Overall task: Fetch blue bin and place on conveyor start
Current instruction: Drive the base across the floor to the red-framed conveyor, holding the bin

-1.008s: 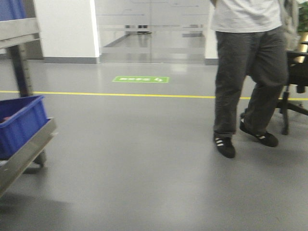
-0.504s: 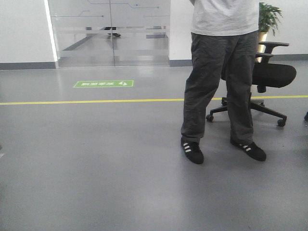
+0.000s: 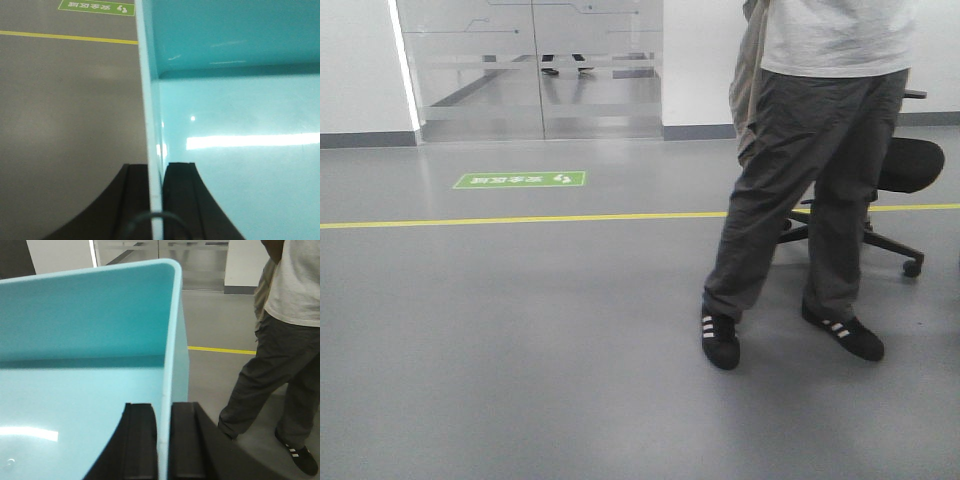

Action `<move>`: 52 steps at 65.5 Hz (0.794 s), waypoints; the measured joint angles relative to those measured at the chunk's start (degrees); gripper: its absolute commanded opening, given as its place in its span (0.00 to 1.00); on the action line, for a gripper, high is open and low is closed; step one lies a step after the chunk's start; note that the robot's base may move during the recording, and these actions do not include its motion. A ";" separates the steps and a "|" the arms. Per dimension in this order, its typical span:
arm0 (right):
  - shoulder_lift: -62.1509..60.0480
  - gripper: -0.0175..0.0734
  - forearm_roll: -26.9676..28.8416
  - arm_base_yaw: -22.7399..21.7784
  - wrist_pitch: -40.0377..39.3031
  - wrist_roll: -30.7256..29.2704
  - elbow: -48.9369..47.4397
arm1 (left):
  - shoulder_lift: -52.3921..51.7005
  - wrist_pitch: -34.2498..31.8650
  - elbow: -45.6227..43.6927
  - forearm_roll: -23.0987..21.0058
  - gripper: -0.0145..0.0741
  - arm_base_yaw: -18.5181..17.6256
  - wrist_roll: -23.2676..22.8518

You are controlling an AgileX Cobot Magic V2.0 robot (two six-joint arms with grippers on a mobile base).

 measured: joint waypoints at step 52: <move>0.00 0.01 0.00 0.00 -0.34 0.00 0.00 | 0.00 0.24 0.00 0.00 0.04 0.00 0.00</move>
